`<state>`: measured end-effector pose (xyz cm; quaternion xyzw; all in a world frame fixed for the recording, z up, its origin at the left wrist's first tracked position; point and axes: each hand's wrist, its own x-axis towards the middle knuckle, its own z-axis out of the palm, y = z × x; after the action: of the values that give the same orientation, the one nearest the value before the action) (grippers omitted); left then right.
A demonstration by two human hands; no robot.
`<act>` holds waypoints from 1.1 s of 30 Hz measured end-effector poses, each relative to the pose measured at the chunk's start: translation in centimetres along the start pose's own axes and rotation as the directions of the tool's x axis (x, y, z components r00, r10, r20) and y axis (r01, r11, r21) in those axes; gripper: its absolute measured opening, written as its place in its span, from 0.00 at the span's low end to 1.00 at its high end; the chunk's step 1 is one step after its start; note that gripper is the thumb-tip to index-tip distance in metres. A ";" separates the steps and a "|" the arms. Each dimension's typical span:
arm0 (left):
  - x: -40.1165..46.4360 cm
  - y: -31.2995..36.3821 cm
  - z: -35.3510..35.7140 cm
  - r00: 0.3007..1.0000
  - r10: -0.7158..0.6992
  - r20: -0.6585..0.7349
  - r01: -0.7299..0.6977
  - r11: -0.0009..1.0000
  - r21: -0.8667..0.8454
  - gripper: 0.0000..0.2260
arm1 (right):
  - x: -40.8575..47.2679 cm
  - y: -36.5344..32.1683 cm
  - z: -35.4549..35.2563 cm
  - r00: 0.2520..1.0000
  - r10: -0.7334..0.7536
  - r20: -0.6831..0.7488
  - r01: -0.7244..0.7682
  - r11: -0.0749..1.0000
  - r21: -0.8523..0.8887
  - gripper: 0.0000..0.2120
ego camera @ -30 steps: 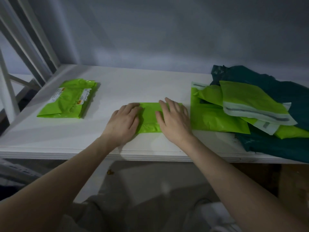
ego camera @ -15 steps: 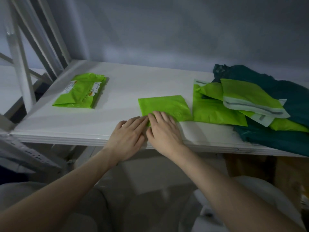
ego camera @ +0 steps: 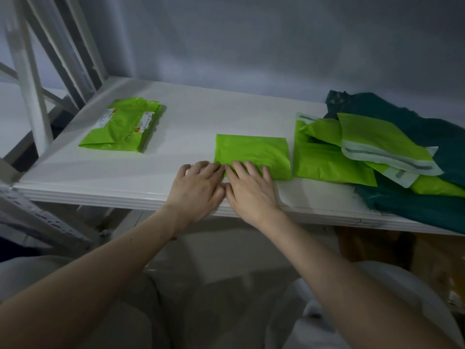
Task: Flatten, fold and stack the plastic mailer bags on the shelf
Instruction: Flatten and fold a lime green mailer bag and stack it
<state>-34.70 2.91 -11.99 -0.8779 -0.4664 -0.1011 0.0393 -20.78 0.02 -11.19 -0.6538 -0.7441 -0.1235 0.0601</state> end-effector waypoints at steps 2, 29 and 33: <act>-0.1 0.0 0.0 1.000 0.004 -0.015 -0.004 1.000 0.027 0.22 | -0.2 0.1 0.1 1.000 0.012 -0.004 -0.012 1.000 -0.006 0.24; 1.3 2.3 -0.6 0.997 -0.070 0.043 0.065 0.991 0.113 0.24 | -2.4 4.8 -0.1 0.984 0.165 0.073 -0.169 0.984 0.055 0.26; 1.4 2.4 -0.3 0.997 -0.068 0.032 0.064 0.991 0.117 0.24 | -3.1 6.0 0.0 0.972 0.212 0.097 -0.221 0.970 0.104 0.23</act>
<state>-31.98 2.68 -11.29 -0.8600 -0.5008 -0.0595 0.0785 -14.41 -2.29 -11.31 -0.7314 -0.6759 -0.0454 0.0785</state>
